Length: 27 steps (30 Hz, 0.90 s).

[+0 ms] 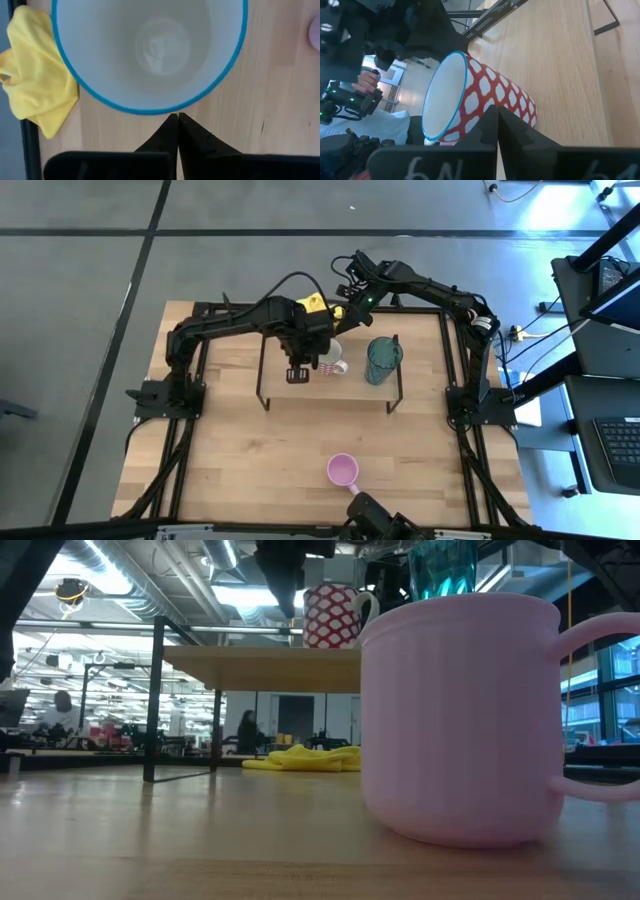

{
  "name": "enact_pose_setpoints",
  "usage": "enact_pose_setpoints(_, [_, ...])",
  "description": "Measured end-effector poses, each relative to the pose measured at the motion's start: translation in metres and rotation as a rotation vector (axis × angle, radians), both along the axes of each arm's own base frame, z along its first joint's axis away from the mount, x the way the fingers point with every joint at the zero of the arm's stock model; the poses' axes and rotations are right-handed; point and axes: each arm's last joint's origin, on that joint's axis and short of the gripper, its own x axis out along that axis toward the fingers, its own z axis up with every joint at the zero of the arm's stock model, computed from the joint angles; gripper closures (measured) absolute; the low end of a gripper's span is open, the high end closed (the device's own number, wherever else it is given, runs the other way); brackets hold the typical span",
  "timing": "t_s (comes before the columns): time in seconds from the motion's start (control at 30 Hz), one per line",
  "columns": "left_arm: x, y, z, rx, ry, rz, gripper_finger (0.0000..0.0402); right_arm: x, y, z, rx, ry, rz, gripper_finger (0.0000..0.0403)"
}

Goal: Stack small to large cups/mugs on shelf
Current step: Put the red mug on the shelf

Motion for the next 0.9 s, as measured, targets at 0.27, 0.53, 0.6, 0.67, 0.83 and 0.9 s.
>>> enact_pose_setpoints(0.27, [0.007, 0.001, 0.002, -0.001, -0.075, 0.045, 0.04, 0.0, 0.0, 0.0, 0.0, 0.0, 0.0, 0.0396])
enact_pose_setpoints(0.53, [0.006, 0.002, 0.002, 0.023, -0.07, 0.055, 0.0401, -0.001, 0.001, 0.0, 0.008, 0.011, 0.0, 0.0396])
enact_pose_setpoints(0.6, [0.006, 0.003, 0.002, 0.031, -0.07, 0.058, 0.04, -0.001, 0.001, -0.001, 0.014, 0.017, 0.001, 0.0396])
enact_pose_setpoints(0.67, [0.007, 0.005, 0.002, 0.032, -0.078, 0.063, 0.0401, -0.002, 0.002, -0.001, 0.031, 0.019, 0.008, 0.0396])
enact_pose_setpoints(0.83, [0.006, 0.013, 0.003, 0.037, -0.089, 0.079, 0.04, -0.004, 0.004, -0.001, 0.059, 0.01, 0.028, 0.0396])
enact_pose_setpoints(0.9, [0.006, 0.016, 0.003, 0.041, -0.088, 0.079, 0.0401, -0.005, 0.004, -0.001, 0.052, 0.022, 0.025, 0.0396])
